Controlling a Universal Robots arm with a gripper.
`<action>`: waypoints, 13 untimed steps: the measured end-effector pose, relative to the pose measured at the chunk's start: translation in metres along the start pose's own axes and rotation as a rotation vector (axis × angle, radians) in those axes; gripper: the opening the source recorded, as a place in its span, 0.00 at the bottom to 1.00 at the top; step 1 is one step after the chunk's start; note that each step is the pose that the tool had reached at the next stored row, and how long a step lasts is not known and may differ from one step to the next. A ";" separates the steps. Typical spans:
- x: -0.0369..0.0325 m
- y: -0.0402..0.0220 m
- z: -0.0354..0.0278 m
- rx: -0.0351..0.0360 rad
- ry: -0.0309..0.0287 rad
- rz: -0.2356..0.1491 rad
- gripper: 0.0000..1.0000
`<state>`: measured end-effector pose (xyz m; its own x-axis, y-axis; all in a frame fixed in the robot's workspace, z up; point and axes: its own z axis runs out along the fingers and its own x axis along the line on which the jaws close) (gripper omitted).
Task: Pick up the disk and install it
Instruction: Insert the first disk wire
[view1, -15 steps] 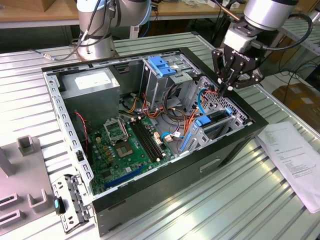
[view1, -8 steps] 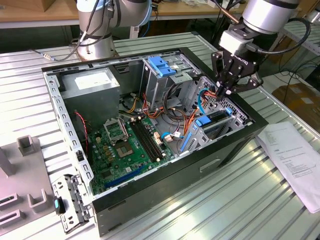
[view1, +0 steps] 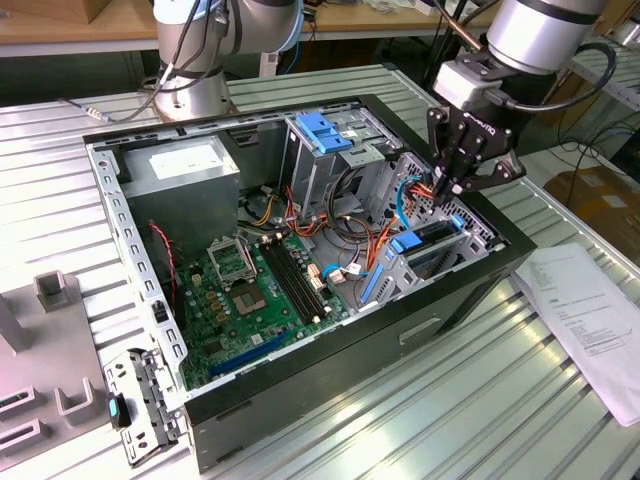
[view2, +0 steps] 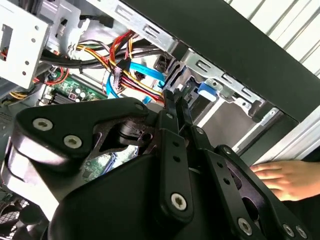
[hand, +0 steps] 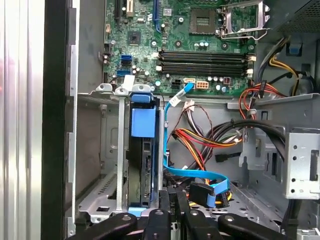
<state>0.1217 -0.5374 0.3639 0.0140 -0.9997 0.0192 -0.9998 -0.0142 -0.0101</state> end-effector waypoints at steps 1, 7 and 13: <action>0.0029 0.0001 0.0002 0.0000 -0.0004 0.000 0.17; 0.0142 0.0006 0.0020 0.0030 -0.0202 0.000 0.17; 0.0141 0.0020 0.0051 0.0096 -0.0197 0.029 0.17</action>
<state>0.1200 -0.5516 0.3590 -0.0144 -0.9999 -0.0010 -0.9997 0.0144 -0.0200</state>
